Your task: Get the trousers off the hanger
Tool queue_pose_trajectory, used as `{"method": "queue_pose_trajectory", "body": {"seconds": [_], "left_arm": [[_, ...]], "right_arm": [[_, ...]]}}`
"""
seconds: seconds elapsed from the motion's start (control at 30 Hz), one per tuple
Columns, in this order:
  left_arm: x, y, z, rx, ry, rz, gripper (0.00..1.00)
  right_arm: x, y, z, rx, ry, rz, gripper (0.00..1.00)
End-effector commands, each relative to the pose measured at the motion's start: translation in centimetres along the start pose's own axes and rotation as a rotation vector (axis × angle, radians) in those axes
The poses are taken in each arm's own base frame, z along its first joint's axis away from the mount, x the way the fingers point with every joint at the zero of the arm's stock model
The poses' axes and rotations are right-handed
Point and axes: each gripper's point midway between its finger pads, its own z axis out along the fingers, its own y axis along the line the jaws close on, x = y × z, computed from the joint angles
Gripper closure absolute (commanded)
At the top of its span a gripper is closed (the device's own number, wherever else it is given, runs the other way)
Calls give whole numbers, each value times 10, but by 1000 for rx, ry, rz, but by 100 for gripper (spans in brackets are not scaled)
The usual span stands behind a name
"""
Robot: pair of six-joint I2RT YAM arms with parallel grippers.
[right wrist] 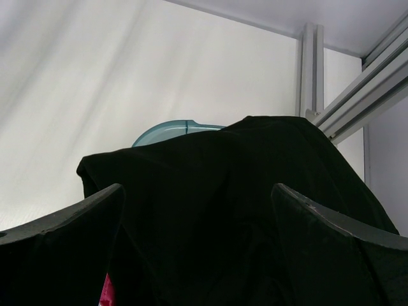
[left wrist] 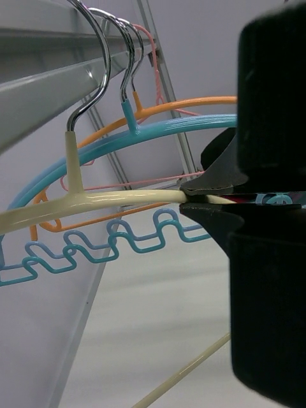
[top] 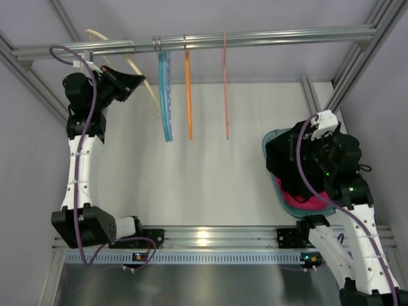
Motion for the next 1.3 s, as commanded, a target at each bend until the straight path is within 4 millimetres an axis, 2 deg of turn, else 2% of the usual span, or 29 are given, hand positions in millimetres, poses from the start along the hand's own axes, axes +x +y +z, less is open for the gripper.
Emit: {"method": "queue_pose_trajectory", "body": {"seconds": [0.0, 0.13, 0.4, 0.63, 0.73, 0.8, 1.0, 1.03, 1.07, 1.1, 1.17, 1.2, 1.27], "left_arm": [[-25, -15, -5, 3, -88, -115, 100], [-25, -23, -10, -7, -92, -224, 100], [-35, -22, -11, -57, -129, -362, 100], [-40, -44, -4, 92, -81, -233, 100], [-34, -47, -4, 141, -51, -209, 100], [-26, -44, -3, 157, -20, -205, 100], [-21, -39, -5, 162, -9, -179, 100], [-21, -41, -8, 165, -17, -162, 98], [-22, -41, -9, 158, -28, -151, 86], [-23, -35, -9, 130, -46, -136, 77], [-25, -37, -13, 120, -72, -111, 65], [-26, -36, -14, 111, -83, -94, 55], [-27, -35, -17, 99, -101, -75, 50]], "right_arm": [[-7, -5, -4, 19, -32, -8, 1], [-8, -5, -5, 17, -33, -5, 1], [-9, -5, -8, 18, -37, -3, 1], [-9, -4, -8, 15, -36, -2, 1], [-10, -4, -8, 16, -36, -3, 1], [-9, -4, -8, 16, -31, -6, 1], [-12, -3, -8, 7, -36, -14, 1], [-12, -3, -8, 6, -36, -13, 1], [-11, -3, -7, 3, -32, -12, 1], [-13, -3, -7, 2, -34, -14, 1], [-13, -3, -6, 2, -32, -11, 1], [-14, -3, -5, -1, -34, -11, 1], [-13, -1, -4, -6, -30, -8, 1]]}}
